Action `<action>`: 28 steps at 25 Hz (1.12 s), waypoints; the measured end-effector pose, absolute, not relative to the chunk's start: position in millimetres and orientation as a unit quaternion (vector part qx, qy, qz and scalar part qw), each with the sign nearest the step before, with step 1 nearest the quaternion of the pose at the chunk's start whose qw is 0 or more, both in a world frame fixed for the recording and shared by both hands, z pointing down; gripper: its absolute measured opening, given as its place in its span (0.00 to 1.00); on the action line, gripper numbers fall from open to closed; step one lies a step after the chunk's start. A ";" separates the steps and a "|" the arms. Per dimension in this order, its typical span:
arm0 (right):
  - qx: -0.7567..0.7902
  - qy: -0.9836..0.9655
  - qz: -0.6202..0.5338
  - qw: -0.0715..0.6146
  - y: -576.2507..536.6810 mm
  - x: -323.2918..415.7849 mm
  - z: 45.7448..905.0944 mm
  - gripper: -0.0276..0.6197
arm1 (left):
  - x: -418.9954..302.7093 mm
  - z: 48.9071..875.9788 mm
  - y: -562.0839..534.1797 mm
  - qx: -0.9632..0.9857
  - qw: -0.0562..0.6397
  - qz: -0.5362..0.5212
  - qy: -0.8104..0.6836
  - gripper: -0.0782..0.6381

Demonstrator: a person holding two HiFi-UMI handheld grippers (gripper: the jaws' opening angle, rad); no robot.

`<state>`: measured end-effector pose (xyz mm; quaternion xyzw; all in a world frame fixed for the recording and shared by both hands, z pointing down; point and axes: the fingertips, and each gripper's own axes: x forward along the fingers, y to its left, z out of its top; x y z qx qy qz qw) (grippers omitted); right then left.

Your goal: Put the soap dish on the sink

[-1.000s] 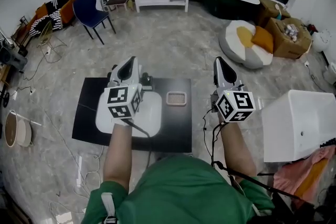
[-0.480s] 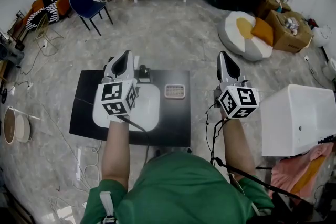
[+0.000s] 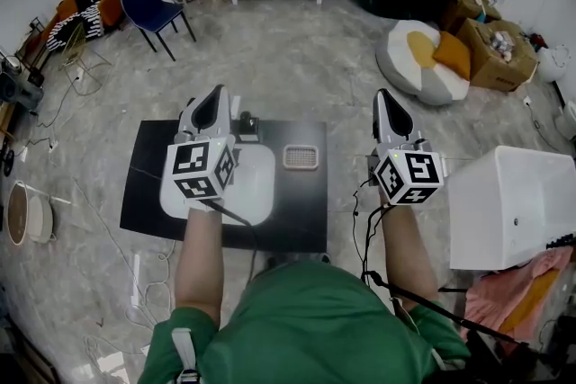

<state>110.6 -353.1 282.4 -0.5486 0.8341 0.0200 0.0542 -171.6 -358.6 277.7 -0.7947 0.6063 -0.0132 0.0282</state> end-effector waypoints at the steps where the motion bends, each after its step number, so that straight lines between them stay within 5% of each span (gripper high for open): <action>1: -0.548 0.834 0.021 0.055 -352.2 111.0 282.3 0.05 | -170.7 278.4 -358.0 -0.795 0.028 -0.014 0.606 0.10; 28: -0.527 0.848 -0.008 0.062 -367.4 148.6 310.6 0.05 | -125.0 299.7 -356.3 -0.787 0.019 -0.048 0.615 0.10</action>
